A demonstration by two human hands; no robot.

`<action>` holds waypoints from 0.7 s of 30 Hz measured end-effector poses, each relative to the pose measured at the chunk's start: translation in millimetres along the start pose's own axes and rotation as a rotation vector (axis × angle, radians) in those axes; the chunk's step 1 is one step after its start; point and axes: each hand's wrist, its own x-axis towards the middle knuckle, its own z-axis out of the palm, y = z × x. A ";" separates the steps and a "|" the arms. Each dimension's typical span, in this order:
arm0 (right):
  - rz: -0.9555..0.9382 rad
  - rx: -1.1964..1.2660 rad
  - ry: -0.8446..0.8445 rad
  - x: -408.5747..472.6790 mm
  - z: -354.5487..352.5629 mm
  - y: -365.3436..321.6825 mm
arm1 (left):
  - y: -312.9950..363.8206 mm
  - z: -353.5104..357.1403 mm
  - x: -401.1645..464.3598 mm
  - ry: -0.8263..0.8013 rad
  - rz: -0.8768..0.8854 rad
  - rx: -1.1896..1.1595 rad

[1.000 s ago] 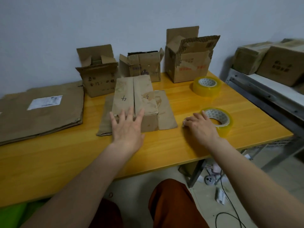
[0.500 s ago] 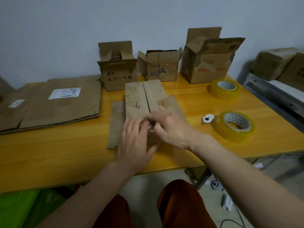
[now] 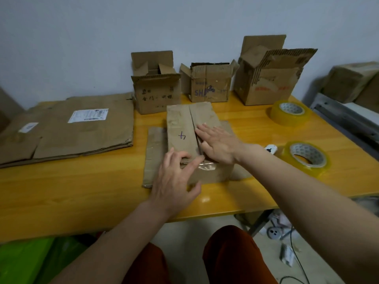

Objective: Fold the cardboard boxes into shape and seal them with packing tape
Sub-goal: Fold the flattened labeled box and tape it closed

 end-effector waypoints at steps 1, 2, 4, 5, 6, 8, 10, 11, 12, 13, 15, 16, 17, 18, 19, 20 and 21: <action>-0.034 0.057 -0.001 -12.1 0.7 0.2 | -0.7 -0.9 1.0 -0.004 -0.004 0.001; -0.069 0.108 0.002 -24.7 2.1 0.9 | -2.5 -0.9 0.9 0.007 0.013 -0.007; -0.118 0.160 0.007 -43.5 2.5 1.6 | -7.5 -0.1 -0.5 0.055 0.085 -0.048; -0.124 0.159 0.002 -46.2 1.9 2.2 | -9.9 -0.2 -0.4 0.070 0.125 -0.073; -0.121 0.141 -0.005 -44.2 1.5 2.5 | -12.6 -0.5 0.6 0.075 0.165 -0.096; -0.101 0.086 -0.022 -31.1 0.2 2.1 | -17.0 -2.3 2.4 0.063 0.225 -0.128; -0.067 0.061 -0.026 -10.9 -1.9 3.9 | -19.4 -4.9 4.3 0.029 0.262 -0.142; -0.048 0.056 -0.023 0.4 -2.6 6.0 | -20.0 -6.0 4.8 0.010 0.269 -0.144; -0.031 0.051 -0.022 11.7 -2.8 8.3 | -20.4 -7.0 4.7 -0.007 0.267 -0.144; -0.018 0.045 -0.020 22.8 -2.7 11.0 | -20.4 -7.6 4.2 -0.019 0.259 -0.145; 0.006 0.029 -0.010 42.6 -2.2 16.7 | -19.8 -8.5 2.8 -0.034 0.243 -0.154; 0.016 0.022 -0.001 51.6 -2.1 19.6 | -20.0 -8.7 2.3 -0.038 0.237 -0.159; 0.025 0.018 0.008 59.8 -2.1 22.0 | -20.1 -8.8 1.8 -0.039 0.234 -0.163; 0.034 0.013 0.015 67.6 -2.0 24.4 | -20.4 -8.7 1.5 -0.035 0.234 -0.168; 0.045 0.004 0.024 75.2 -2.2 26.9 | -20.4 -8.5 1.6 -0.025 0.233 -0.175; 0.055 -0.007 0.031 82.3 -2.6 29.2 | -20.3 -8.0 1.6 -0.010 0.229 -0.183; 0.066 -0.014 0.037 88.7 -3.2 31.4 | -20.1 -7.2 1.5 0.006 0.223 -0.191</action>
